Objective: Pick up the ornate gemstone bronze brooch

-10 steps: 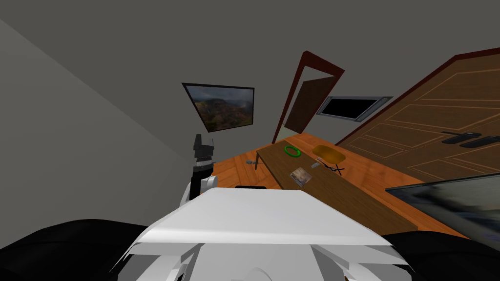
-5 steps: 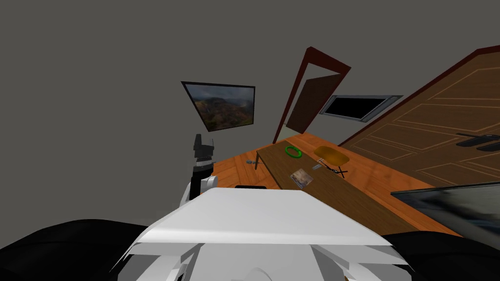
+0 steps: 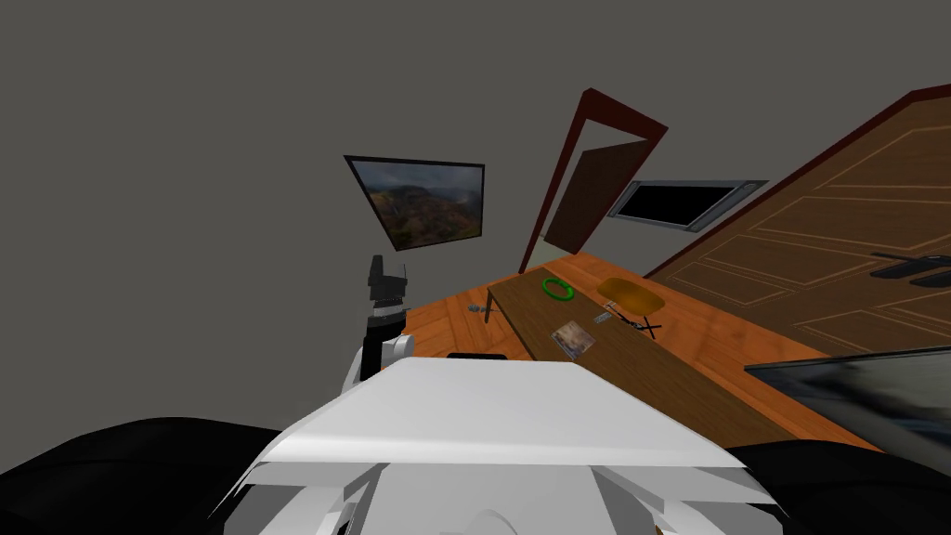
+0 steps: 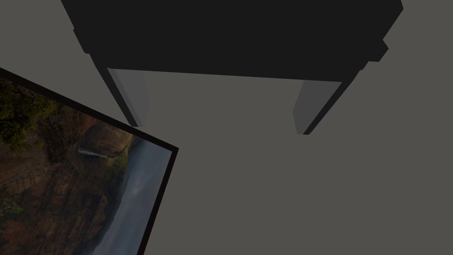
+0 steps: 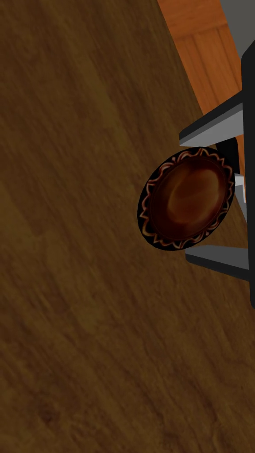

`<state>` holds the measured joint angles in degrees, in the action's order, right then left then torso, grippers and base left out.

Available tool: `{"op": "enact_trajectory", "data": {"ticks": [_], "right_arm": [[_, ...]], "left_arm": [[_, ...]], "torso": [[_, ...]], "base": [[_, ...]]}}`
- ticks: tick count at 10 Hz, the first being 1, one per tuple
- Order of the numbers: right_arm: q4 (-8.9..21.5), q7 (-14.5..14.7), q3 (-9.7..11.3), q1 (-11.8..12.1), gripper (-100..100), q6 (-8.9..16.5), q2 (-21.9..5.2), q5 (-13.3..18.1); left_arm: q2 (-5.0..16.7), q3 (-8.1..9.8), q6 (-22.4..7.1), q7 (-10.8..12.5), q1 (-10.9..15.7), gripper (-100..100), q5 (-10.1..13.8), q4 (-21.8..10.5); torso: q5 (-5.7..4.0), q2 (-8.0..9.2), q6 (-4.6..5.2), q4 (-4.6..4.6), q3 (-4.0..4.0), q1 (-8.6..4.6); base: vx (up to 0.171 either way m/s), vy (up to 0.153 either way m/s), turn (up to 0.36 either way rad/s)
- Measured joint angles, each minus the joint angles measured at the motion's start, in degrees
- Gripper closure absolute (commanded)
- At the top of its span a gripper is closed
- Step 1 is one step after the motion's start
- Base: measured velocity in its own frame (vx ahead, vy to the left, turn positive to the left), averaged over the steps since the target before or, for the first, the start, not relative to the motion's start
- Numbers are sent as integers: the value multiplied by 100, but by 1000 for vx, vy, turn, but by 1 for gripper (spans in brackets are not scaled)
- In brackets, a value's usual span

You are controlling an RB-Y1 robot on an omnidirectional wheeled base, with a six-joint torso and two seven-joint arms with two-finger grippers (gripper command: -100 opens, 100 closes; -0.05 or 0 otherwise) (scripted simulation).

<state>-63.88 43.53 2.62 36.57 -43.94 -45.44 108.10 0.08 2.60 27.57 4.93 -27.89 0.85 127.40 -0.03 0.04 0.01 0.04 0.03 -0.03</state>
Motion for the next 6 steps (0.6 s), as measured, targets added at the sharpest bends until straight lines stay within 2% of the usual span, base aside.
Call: {"op": "enact_trajectory", "data": {"ticks": [1,2,5,6], "right_arm": [[0,-1,0,0,0,0,0,0],[0,-1,0,0,100,0,0,-1],[-161,66,-200,81,100,-243,-227,-132],[-168,66,-206,86,0,-257,-232,-134]], "left_arm": [[0,0,0,0,0,0,0,0],[0,0,0,0,0,0,0,0],[0,0,0,0,0,0,0,0],[0,0,0,0,0,0,0,0]], "torso": [[0,0,-1,0,0,0],[0,0,-1,0,0,0],[6,2,2,-1,1,21],[2,1,0,0,0,13]], "base": [[0,0,0],[-6,26,-73],[-2,39,-46],[0,0,0]]}}
